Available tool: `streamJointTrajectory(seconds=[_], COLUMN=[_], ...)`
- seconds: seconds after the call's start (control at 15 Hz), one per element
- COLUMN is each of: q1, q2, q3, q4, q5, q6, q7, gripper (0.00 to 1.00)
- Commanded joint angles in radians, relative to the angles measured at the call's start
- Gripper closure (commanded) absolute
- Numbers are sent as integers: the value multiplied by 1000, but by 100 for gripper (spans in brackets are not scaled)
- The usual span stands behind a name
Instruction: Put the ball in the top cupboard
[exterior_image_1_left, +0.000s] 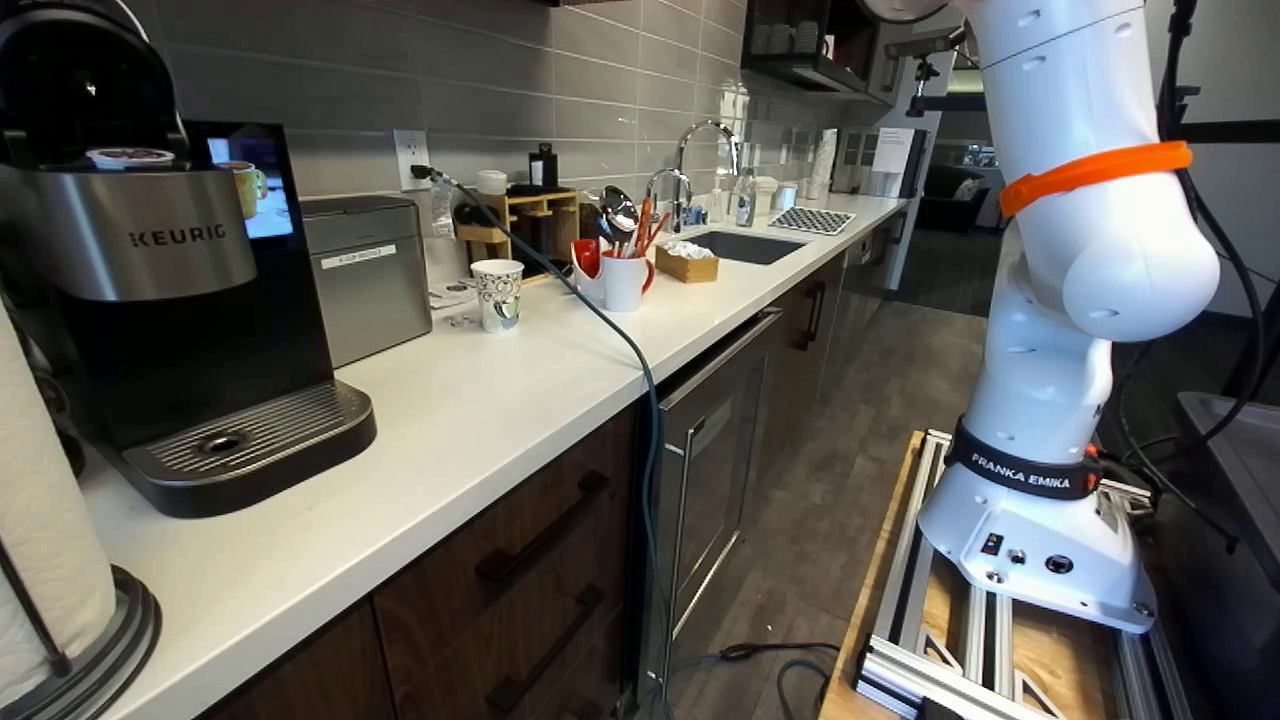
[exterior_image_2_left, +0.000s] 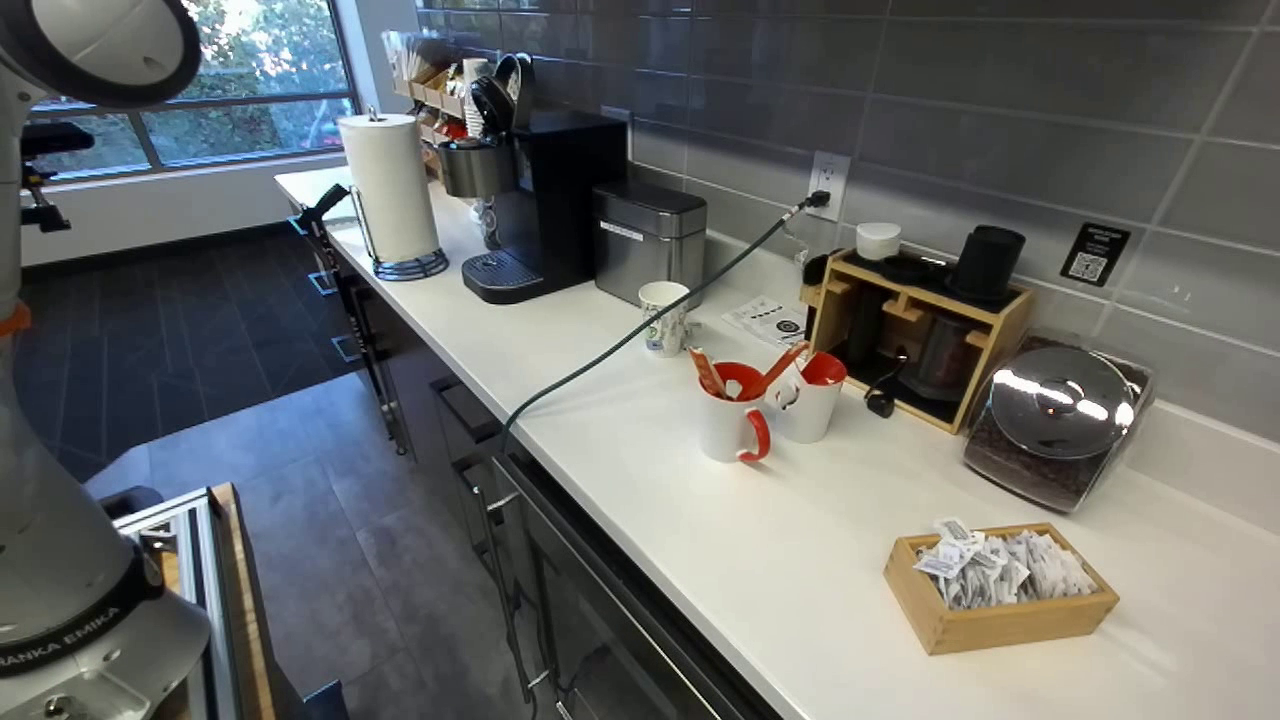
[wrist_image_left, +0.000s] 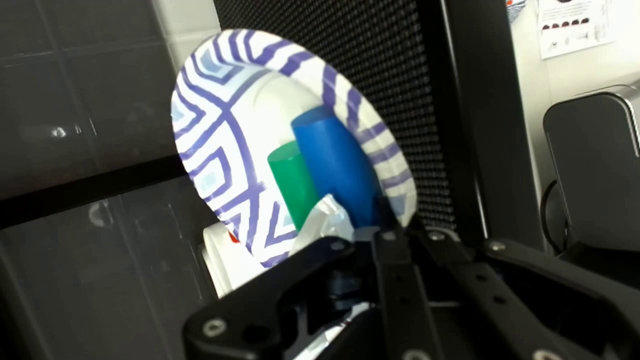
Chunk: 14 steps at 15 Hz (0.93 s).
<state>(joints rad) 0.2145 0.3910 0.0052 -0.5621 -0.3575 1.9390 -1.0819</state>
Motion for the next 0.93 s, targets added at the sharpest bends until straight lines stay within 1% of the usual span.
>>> streamJointTrajectory(seconds=[0.0,0.13,0.27,0.53,0.87], q1=[-4,-7,-8,-25,-31], q2=[-7,-1,15,43,66], q3=[11,6,-6,1,11], q4=[-4,-9,-3,31,46], q5=[31,27,12,45,86], q6=[-52,-97,-122,-81,-61], q7=[-4,-13,9,85,162], gripper=[99,99,99,99,99])
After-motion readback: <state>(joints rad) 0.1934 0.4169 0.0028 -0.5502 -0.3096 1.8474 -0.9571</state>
